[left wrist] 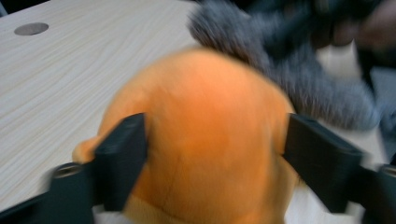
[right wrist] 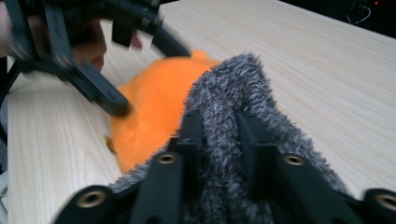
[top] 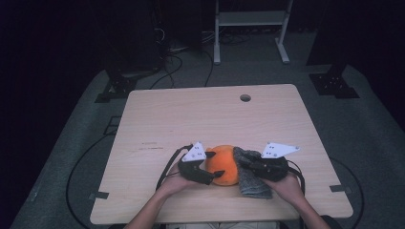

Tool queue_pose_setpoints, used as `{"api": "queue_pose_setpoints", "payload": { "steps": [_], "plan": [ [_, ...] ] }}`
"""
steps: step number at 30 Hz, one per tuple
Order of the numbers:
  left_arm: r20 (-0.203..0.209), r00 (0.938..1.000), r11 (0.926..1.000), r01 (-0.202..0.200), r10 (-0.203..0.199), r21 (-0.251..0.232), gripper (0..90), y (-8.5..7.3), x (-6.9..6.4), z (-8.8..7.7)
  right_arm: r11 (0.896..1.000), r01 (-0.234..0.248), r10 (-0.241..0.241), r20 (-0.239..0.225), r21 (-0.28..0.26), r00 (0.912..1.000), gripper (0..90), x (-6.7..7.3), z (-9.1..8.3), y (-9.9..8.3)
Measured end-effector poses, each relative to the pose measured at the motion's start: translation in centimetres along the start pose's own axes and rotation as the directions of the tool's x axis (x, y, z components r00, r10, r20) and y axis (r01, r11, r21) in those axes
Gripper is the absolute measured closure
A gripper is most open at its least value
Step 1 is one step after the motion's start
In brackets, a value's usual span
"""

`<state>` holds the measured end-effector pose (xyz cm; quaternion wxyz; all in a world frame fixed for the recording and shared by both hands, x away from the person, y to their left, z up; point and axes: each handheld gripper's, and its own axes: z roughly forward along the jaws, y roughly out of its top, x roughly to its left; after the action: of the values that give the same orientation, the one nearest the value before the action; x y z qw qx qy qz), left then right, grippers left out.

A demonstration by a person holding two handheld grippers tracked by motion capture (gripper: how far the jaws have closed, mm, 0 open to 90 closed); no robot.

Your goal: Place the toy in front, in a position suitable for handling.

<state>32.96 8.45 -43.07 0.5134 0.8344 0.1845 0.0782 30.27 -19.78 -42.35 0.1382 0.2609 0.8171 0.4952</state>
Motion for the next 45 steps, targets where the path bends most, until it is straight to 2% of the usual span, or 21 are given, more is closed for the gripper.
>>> {"api": "queue_pose_setpoints", "payload": {
  "steps": [1,4,7,8,10,12,14,15,17,18,19,21,22,24,30,33,36,37,40,43,45],
  "plan": [
    [-0.011,0.9999,0.9999,0.009,-0.009,-0.011,18.6,0.0,0.1,0.1,1.000,0.003,-0.003,-0.006,0.001,1.0000,76.3,0.1,0.0,-0.1],
    [-0.046,0.9985,0.9990,-0.028,0.029,0.035,27.1,-0.2,-0.2,0.7,1.000,0.021,-0.021,0.009,0.002,0.9997,79.4,0.4,0.0,-0.1],
    [-0.042,0.9985,0.9989,-0.034,0.036,0.033,31.6,-0.5,-0.3,0.5,1.000,-0.016,0.015,0.024,0.019,0.9996,80.6,-0.2,-0.4,-0.8],
    [-0.042,0.9985,0.9990,-0.034,0.035,0.028,32.7,-0.7,-0.4,0.5,0.998,-0.030,0.026,0.063,0.057,0.9977,80.8,-0.9,-0.9,-1.5],
    [-0.041,0.9982,0.9985,-0.043,0.044,0.033,33.0,-0.9,-0.6,0.3,0.996,-0.048,0.042,0.071,0.076,0.9966,80.8,-1.2,-1.1,-1.9],
    [-0.039,0.9979,0.9981,-0.050,0.052,0.037,33.9,-0.9,-0.8,0.2,0.996,-0.072,0.068,0.060,0.058,0.9959,80.6,-1.5,-1.7,-2.2],
    [-0.028,0.9980,0.9977,-0.056,0.057,0.037,34.5,-0.9,-0.9,0.2,0.997,-0.073,0.073,0.020,-0.002,0.9971,80.5,-1.2,-2.0,-1.6],
    [-0.016,0.9982,0.9976,-0.057,0.058,0.040,34.6,-0.9,-1.0,0.2,0.998,-0.052,0.052,-0.011,-0.042,0.9986,80.4,-0.7,-1.7,-0.6],
    [0.022,0.9975,0.9968,-0.068,0.067,0.041,33.9,-0.6,-1.1,0.0,0.998,-0.045,0.043,-0.030,-0.045,0.9986,80.4,-0.5,-1.4,-0.2],
    [0.033,0.9970,0.9963,-0.072,0.070,0.046,30.9,-0.3,-1.0,-0.3,0.999,-0.031,0.030,-0.043,-0.034,0.9987,80.4,-0.2,-0.9,0.1],
    [0.040,0.9970,0.9971,-0.067,0.065,0.037,23.7,0.1,-0.9,-0.5,1.000,0.023,-0.023,-0.034,-0.001,0.9992,80.5,0.5,-0.1,0.2],
    [0.017,0.9989,0.9987,-0.042,0.043,-0.030,23.5,0.4,-0.6,-0.8,1.000,0.031,-0.031,-0.037,0.001,0.9988,80.5,0.6,0.0,0.1],
    [-0.002,0.9993,0.9989,-0.038,0.038,-0.028,24.4,0.5,-0.4,-0.7,1.000,0.027,-0.027,-0.042,-0.004,0.9988,80.6,0.7,0.0,0.0],
    [-0.016,0.9987,0.9985,-0.048,0.048,0.027,27.8,0.3,-0.3,0.1,1.000,0.015,-0.015,-0.034,-0.006,0.9993,80.6,0.5,-0.2,-0.3],
    [-0.023,0.9984,0.9982,-0.051,0.052,0.032,31.6,-0.3,-0.8,0.2,0.997,-0.056,0.055,0.016,0.058,0.9983,80.9,-0.9,-1.3,-2.0],
    [-0.021,0.9983,0.9979,-0.054,0.055,0.035,32.9,-0.5,-0.9,0.1,0.997,-0.077,0.077,-0.009,0.031,0.9970,80.8,-0.9,-1.8,-1.8],
    [-0.011,0.9982,0.9976,-0.059,0.060,0.035,33.8,-0.6,-1.0,0.1,0.998,-0.062,0.061,-0.047,-0.027,0.9970,80.6,-0.2,-1.6,-0.3],
    [-0.010,0.9981,0.9976,-0.060,0.061,0.033,33.8,-0.6,-1.1,0.1,0.999,-0.042,0.040,-0.059,-0.029,0.9975,80.5,0.2,-0.9,0.6],
    [-0.002,0.9975,0.9964,-0.070,0.070,0.048,34.8,-0.8,-1.1,0.0,1.000,-0.025,0.024,-0.055,-0.005,0.9982,80.5,0.4,0.0,0.7],
    [0.008,0.9975,0.9967,-0.070,0.070,0.042,35.9,-0.9,-1.1,-0.1,0.998,-0.069,0.069,-0.067,0.009,0.9953,80.7,-0.1,0.0,0.0],
    [0.009,0.9967,0.9956,-0.082,0.081,0.046,35.9,-0.7,-1.3,-0.1,0.996,-0.091,0.092,-0.047,0.025,0.9947,80.7,-0.6,-0.6,-0.8]
  ]
}}
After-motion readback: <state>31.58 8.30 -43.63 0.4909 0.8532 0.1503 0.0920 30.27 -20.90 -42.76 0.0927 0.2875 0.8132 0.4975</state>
